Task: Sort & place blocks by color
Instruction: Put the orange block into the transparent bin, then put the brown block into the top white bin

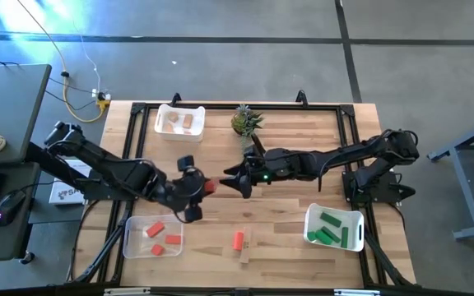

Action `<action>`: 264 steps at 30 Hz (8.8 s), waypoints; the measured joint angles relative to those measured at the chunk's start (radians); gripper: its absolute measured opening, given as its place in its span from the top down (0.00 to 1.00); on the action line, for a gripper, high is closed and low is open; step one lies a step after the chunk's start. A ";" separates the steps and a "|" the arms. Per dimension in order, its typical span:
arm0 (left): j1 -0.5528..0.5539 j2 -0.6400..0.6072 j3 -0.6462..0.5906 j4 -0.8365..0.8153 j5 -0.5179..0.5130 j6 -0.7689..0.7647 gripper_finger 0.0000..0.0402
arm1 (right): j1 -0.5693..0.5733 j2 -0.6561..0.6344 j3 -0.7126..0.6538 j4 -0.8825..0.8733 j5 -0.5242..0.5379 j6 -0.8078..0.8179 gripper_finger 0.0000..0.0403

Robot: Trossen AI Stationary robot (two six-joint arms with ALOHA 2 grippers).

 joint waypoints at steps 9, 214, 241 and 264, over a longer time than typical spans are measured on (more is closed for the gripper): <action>-0.149 0.000 0.000 -0.186 0.188 -0.360 0.72 | 0.004 0.000 0.000 -0.081 -0.040 0.000 0.35; -0.383 0.219 -0.005 -0.451 0.628 -0.993 0.57 | 0.267 0.430 0.101 -0.569 -0.280 -1.440 0.68; -0.382 0.219 -0.005 -0.451 0.628 -0.993 0.57 | 0.300 0.408 0.097 -0.584 -0.251 -1.259 0.76; -0.382 0.219 -0.005 -0.450 0.629 -0.989 0.57 | 0.299 0.327 0.098 -0.618 -0.253 -1.192 0.76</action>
